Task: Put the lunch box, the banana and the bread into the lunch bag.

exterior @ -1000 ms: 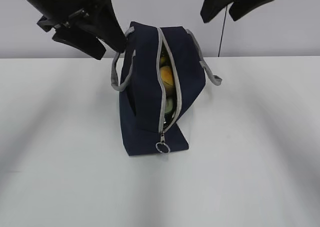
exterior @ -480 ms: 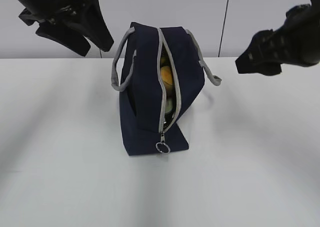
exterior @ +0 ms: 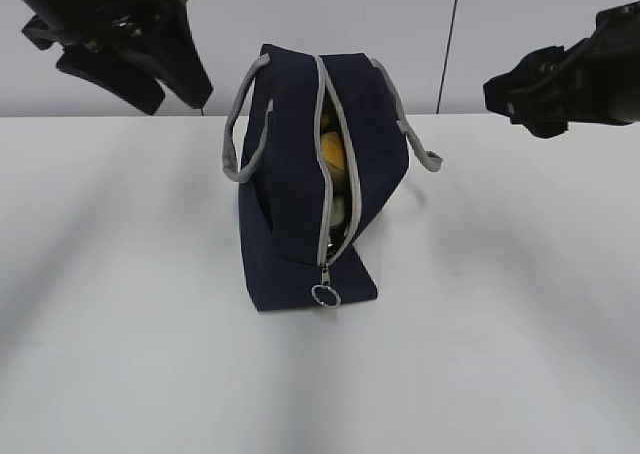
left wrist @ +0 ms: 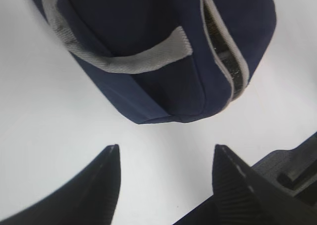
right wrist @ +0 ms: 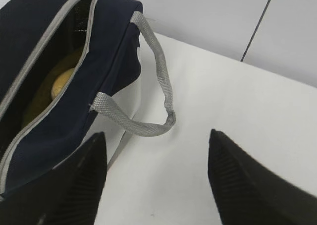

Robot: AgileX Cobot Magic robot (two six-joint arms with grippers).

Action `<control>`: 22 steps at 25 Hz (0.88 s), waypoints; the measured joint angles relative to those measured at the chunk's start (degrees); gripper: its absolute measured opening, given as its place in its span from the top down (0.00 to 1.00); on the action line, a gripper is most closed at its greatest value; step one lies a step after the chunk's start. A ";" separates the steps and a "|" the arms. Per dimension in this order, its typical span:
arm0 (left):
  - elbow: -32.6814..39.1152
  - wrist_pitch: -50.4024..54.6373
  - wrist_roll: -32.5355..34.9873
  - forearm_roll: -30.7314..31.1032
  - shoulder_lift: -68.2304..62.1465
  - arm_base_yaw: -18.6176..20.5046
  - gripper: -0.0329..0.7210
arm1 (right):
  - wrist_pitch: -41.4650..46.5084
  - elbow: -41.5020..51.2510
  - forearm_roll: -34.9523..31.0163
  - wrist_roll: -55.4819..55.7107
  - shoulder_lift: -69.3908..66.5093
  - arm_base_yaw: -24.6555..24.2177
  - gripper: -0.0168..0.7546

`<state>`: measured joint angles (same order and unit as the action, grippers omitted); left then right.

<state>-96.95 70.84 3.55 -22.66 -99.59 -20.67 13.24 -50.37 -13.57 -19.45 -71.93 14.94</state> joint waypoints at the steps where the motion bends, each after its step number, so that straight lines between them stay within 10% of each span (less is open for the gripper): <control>1: 0.65 0.00 -0.53 1.27 0.40 0.00 0.37 | -1.51 0.46 0.28 -0.85 0.00 0.00 0.34; 14: 2.03 0.38 -1.82 3.61 4.35 0.00 0.39 | -36.39 24.25 4.09 -1.25 0.13 14.48 0.34; 22: 2.03 0.38 -1.96 3.61 4.35 0.00 0.39 | -52.68 33.74 12.41 11.00 -6.71 15.37 0.37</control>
<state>-94.92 71.22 1.59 -19.05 -95.24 -20.67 -39.45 -16.63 -1.16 -8.45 -78.64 30.30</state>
